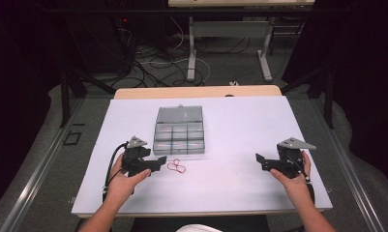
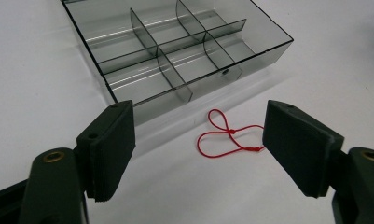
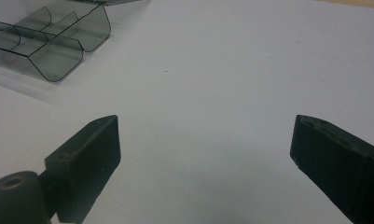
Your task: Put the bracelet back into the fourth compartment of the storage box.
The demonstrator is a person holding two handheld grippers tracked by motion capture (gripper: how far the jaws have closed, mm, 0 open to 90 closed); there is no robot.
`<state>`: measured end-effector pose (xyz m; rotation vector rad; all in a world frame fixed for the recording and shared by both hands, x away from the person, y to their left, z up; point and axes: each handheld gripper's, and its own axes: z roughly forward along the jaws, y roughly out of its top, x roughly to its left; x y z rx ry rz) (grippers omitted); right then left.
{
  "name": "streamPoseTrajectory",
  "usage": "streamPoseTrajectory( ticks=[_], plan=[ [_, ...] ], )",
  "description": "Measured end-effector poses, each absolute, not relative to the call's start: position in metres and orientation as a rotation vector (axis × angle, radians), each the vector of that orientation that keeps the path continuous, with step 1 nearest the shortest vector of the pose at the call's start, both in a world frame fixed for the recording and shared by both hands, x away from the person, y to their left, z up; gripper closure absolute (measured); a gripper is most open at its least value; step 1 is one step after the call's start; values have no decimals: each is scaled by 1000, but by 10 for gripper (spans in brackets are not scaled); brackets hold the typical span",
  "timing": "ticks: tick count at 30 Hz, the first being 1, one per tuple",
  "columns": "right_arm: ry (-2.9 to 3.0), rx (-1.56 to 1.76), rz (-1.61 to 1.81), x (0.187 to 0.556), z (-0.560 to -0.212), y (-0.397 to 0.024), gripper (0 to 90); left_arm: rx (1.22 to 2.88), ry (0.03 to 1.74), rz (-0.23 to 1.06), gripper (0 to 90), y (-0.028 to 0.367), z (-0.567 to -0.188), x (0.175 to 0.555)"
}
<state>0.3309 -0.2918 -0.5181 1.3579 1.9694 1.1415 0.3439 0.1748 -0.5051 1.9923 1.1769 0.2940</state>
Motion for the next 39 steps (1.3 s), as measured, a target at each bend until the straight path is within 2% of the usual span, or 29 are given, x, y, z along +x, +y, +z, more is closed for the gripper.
streamPoseTrajectory(
  ticks=[23, 39],
  plan=[
    [1979, 1368, 1143, 332, -520, -291, 79, 1948, 1272, 97, 458, 162, -509, 357],
    [1980, 1370, 1143, 332, -521, -291, 79, 1960, 1348, 19, 576, 143, -518, 363]
  ],
)
